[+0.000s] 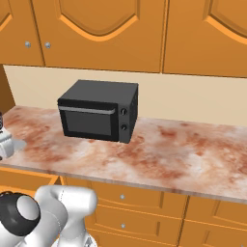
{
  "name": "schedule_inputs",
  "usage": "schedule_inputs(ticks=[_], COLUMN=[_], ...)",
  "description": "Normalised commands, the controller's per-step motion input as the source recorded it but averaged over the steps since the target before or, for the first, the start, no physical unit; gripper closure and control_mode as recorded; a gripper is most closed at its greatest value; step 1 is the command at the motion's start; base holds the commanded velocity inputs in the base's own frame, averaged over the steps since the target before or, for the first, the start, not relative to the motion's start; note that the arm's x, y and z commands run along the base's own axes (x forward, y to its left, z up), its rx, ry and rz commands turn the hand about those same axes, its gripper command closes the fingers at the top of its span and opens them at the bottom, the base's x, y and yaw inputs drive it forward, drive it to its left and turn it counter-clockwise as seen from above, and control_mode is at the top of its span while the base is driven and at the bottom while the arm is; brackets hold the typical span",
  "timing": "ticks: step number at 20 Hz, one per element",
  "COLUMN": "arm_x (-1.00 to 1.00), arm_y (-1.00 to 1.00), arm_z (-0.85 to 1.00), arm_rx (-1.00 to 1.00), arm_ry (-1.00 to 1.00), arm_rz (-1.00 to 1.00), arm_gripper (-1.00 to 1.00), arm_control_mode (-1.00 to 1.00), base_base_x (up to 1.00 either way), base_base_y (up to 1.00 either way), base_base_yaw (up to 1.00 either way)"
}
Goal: Take the pizza cutter from the drawer on the left and place it on the dining counter for cutting.
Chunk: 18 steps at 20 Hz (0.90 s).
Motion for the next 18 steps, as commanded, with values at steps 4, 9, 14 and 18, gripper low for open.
schedule_inputs(ticks=[4,9,14,18], arm_x=[0.27,0.07,0.17,0.18], arm_y=[-0.70,-0.77,-0.89,-0.91], arm_z=[0.13,0.10,0.21,0.16], arm_rx=[-0.04,-0.05,-0.02,0.00], arm_ry=[0.01,-0.01,-0.02,0.00], arm_rz=[0.00,0.01,0.00,0.00], arm_gripper=[1.00,1.00,1.00,1.00], arm_control_mode=[-1.00,-1.00,-1.00,-1.00], base_base_x=[0.00,0.00,0.00,0.00], base_base_y=[0.00,0.00,0.00,0.00], base_base_yaw=[0.00,0.00,0.00,0.00])
